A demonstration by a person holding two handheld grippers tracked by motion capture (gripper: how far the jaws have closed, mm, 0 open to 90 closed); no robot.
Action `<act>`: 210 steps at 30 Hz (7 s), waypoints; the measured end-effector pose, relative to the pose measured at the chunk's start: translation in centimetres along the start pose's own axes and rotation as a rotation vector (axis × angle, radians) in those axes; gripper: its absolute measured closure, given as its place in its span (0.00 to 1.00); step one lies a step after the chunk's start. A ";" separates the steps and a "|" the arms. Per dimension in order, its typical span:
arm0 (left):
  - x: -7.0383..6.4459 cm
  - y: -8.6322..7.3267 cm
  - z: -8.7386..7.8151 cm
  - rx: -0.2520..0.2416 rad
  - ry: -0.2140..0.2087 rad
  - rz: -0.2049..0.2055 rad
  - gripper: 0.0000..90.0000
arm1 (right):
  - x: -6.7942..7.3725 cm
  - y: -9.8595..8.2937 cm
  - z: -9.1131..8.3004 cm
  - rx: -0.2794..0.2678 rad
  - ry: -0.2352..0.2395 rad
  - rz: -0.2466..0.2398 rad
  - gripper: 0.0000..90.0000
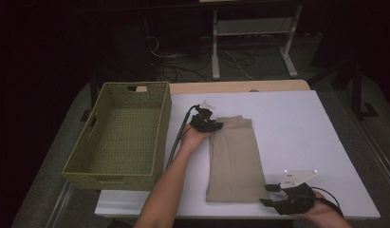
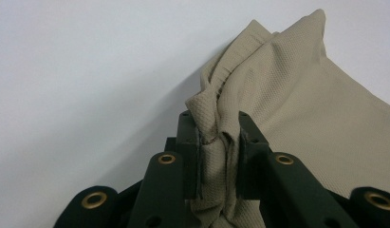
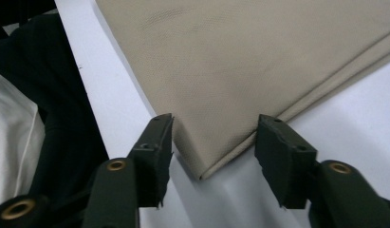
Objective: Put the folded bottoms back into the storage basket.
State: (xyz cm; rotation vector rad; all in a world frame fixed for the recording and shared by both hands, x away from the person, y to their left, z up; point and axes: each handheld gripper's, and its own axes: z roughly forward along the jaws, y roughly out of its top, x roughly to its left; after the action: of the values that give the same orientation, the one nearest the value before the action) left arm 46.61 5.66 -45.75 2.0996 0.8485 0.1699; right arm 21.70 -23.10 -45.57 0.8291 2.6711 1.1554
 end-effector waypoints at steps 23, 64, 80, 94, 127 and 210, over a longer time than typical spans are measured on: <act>-0.1 0.2 -0.5 -0.025 -0.022 -0.035 0.86 | -0.6 1.7 0.2 -0.024 0.042 -0.039 0.93; -4.5 9.9 -12.5 -0.205 -0.072 0.034 0.86 | -3.8 17.0 -3.9 -0.422 0.087 -0.119 0.94; -4.1 13.6 -20.5 -0.266 -0.017 0.034 0.86 | -3.4 23.4 -5.1 -0.457 0.112 -0.158 0.94; 1.3 11.5 -27.9 -0.304 0.070 0.017 0.86 | -0.5 30.4 -1.9 -0.438 0.166 -0.223 0.94; 14.5 1.4 -32.8 -0.216 0.226 -0.040 0.86 | 7.6 38.1 14.8 -0.289 0.293 -0.258 0.94; 13.0 0.1 -22.8 -0.129 0.170 -0.173 0.25 | -6.0 24.9 8.1 -0.218 0.036 -0.026 0.34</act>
State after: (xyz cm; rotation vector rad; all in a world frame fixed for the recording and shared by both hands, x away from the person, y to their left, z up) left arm 47.46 28.85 -33.46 1.9009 1.0869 0.3051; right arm 40.21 -7.17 -34.38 0.7413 2.5151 1.4358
